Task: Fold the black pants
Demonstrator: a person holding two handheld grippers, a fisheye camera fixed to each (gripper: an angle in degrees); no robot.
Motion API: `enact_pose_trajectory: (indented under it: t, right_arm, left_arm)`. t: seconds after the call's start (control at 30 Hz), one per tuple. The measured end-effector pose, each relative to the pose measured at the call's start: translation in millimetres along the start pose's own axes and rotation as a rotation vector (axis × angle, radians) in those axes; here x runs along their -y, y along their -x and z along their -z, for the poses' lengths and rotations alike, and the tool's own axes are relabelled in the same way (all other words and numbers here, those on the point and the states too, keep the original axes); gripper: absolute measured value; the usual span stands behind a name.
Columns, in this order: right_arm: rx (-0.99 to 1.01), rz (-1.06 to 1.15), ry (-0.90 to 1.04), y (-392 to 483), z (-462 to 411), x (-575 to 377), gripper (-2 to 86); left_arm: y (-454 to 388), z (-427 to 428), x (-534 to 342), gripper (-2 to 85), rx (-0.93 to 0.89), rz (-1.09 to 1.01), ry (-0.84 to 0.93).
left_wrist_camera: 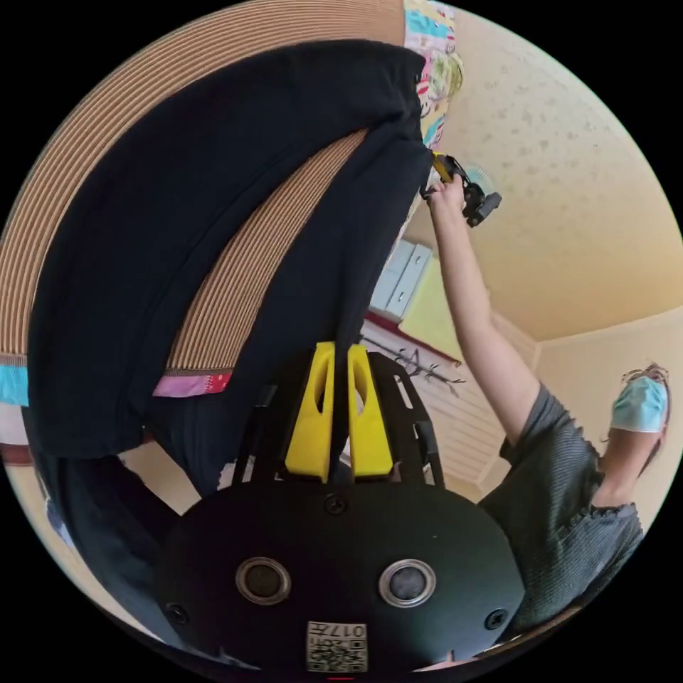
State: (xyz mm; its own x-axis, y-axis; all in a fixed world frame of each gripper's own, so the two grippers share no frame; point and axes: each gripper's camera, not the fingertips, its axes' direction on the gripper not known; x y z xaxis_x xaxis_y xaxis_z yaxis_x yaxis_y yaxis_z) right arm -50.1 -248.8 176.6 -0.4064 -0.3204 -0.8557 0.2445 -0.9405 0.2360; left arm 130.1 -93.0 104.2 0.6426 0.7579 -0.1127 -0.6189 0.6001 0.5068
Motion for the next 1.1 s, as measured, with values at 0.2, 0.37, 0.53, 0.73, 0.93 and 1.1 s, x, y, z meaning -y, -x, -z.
enact_pose_trajectory:
  t: [0.2,0.37,0.53,0.73,0.93,1.1]
  right_arm:
    - [0.295,0.063,0.162,101.8,-72.0,37.9,2.6]
    - [0.536,-0.123,0.155,80.9,-69.2,-36.6,3.2]
    - [0.381,-0.076,0.328,58.5,-24.2,-184.1,5.5]
    - [0.564,-0.225,0.575,55.5,17.8,-369.7,9.1]
    - [0.709,-0.34,0.637,97.7,40.4,-438.2,9.6]
    - [0.741,-0.426,0.586,95.5,86.2,-432.0,3.4]
  left_arm:
    - [-6.2,77.9,-19.2,3.9,0.176,-0.042,-0.115]
    - [-1.0,120.3,-3.6,4.6,0.467,0.01,-0.132]
    - [1.3,118.7,11.1,4.9,0.536,-0.042,0.038]
    - [-8.8,105.2,9.2,4.7,0.616,-0.133,0.178]
    - [-36.1,104.4,9.5,4.6,0.646,-0.137,0.285]
    - [-51.1,109.5,-3.2,4.2,0.566,-0.144,0.325]
